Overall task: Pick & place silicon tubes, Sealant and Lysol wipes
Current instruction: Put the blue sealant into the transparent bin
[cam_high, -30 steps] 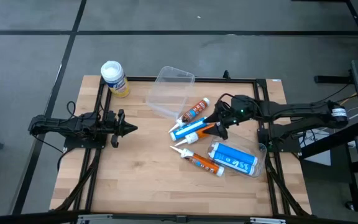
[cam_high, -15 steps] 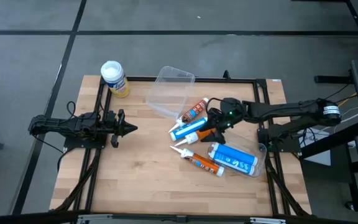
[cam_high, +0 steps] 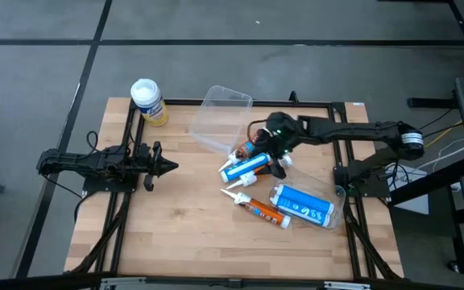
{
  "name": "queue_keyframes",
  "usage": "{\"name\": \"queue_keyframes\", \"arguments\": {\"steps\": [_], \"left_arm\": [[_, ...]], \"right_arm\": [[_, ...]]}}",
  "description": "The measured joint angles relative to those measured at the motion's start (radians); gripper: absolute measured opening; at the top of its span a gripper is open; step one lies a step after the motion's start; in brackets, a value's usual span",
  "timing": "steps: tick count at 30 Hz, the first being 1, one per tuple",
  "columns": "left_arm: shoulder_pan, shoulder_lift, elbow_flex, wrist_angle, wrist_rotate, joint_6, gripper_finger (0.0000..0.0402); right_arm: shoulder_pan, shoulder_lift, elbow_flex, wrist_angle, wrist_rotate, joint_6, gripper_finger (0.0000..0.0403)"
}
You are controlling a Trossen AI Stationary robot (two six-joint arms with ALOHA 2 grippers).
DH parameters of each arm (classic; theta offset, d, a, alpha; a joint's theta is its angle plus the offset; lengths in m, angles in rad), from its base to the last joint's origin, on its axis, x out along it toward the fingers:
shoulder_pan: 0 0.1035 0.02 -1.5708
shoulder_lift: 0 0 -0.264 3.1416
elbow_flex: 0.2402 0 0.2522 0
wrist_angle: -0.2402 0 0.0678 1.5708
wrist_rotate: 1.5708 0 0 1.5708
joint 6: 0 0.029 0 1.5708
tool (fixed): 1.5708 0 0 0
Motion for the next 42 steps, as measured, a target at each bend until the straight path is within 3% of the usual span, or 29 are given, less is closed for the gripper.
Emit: {"name": "queue_keyframes", "arguments": {"steps": [11, 24, 29, 38, 42], "left_arm": [[0.0, 0.0, 0.0, 0.0, 0.0, 0.0, 0.0006], [0.0, 0.0, 0.0, 0.0, 0.0, 0.0, 0.0007], [0.0, 0.0, 0.0, 0.0, 0.0, 0.0, 0.0008], [0.0, 0.0, 0.0, 0.0, 0.0, 0.0, 0.0007], [0.0, 0.0, 0.0, 0.0, 0.0, 0.0, 0.0007]], "right_arm": [[-0.023, 0.261, 0.254, -0.306, 0.328, -0.267, 0.0337], [-0.028, 0.364, 0.275, -0.362, 0.388, -0.254, 0.0337], [-0.03, 0.364, 0.262, -0.303, 0.408, -0.362, 0.0337], [-0.03, 0.364, 0.261, -0.306, 0.42, -0.287, 0.0337], [-0.028, 0.363, 0.208, -0.246, 0.502, -0.283, 0.0337]]}}
